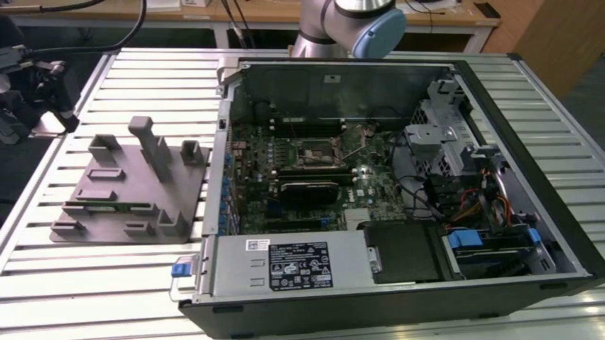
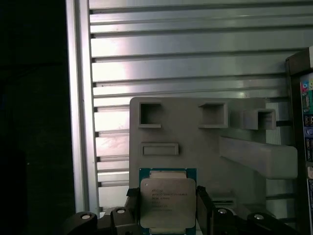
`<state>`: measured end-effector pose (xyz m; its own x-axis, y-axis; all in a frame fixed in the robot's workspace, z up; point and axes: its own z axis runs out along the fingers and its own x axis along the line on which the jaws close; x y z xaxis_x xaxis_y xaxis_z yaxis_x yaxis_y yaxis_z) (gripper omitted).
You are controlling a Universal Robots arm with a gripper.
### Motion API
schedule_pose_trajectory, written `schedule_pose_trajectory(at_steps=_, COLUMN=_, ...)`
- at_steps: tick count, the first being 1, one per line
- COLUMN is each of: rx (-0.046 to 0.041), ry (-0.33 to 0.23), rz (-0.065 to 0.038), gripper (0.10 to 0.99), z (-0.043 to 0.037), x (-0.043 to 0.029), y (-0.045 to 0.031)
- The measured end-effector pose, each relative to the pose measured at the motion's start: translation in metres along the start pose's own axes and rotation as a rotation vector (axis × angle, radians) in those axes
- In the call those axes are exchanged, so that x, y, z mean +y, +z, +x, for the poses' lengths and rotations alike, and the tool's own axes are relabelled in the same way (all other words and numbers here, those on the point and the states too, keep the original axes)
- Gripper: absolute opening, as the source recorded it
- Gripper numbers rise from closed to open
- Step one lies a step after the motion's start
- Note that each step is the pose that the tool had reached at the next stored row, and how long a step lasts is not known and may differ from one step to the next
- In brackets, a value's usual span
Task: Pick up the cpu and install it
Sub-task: 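Pick up the cpu and move it towards the insertion slot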
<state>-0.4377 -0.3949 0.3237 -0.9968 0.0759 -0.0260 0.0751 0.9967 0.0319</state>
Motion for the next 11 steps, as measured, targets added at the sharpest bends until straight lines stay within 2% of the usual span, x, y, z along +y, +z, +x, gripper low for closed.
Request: schedule_pose_trajectory(at_steps=11, rx=0.0001, ry=0.000, rz=0.000, gripper=0.545, z=-0.0003, x=0.0004, y=-0.0121)
